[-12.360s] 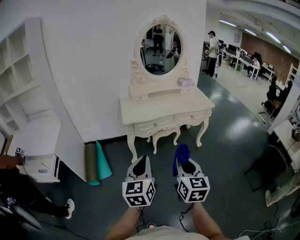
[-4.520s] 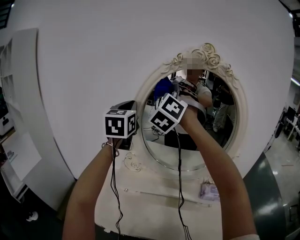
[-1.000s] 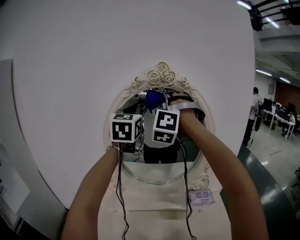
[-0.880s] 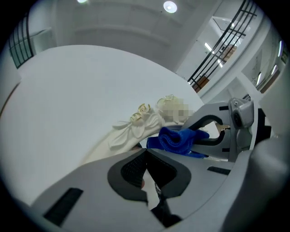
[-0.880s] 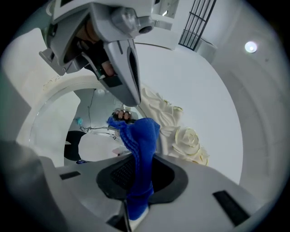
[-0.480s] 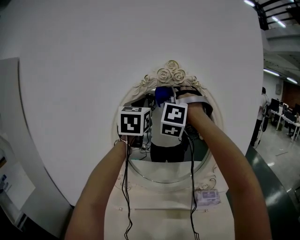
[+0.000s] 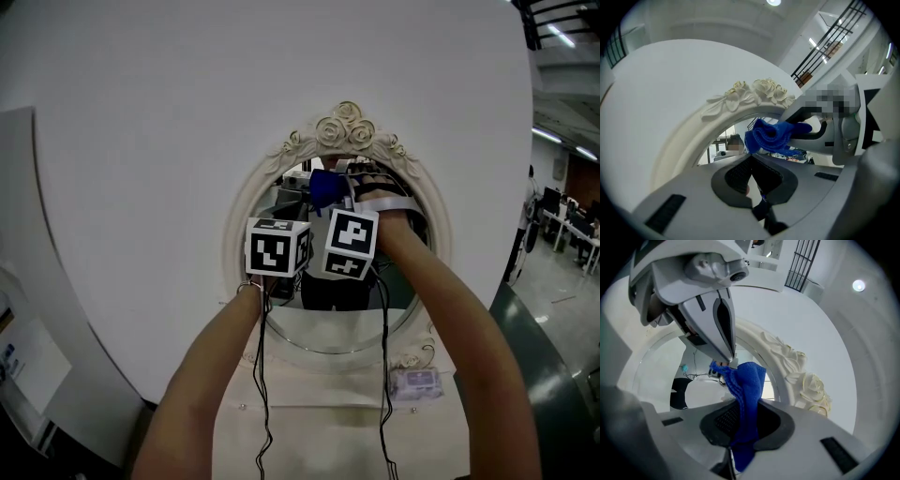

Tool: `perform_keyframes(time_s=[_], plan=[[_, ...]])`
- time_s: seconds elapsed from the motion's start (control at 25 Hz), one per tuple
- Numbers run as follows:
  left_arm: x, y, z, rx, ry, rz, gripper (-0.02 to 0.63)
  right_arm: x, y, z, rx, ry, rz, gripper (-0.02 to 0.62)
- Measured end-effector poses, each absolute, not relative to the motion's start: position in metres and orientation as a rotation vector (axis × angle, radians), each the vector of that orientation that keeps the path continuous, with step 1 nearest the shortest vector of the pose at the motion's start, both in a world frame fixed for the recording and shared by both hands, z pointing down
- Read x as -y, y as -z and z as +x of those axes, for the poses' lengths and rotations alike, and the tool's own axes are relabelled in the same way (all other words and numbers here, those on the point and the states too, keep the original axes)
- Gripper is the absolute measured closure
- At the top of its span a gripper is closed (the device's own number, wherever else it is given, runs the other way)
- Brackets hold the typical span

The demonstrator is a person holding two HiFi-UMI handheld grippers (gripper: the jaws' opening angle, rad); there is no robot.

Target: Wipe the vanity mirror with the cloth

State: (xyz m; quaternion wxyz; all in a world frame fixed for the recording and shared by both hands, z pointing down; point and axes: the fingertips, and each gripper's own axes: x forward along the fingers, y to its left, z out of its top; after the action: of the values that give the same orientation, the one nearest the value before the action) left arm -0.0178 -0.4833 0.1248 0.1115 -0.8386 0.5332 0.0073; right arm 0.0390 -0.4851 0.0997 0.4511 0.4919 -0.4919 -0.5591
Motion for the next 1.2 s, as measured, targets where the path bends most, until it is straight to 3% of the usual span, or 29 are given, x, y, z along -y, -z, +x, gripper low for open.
perform_keyframes(time_s=[1.2], plan=[[0.495,-0.345,-0.043,-1.785,0.092,-2.633,0.601,0.49,-0.319,0.034,1.465,1.17,1.086,0.529]])
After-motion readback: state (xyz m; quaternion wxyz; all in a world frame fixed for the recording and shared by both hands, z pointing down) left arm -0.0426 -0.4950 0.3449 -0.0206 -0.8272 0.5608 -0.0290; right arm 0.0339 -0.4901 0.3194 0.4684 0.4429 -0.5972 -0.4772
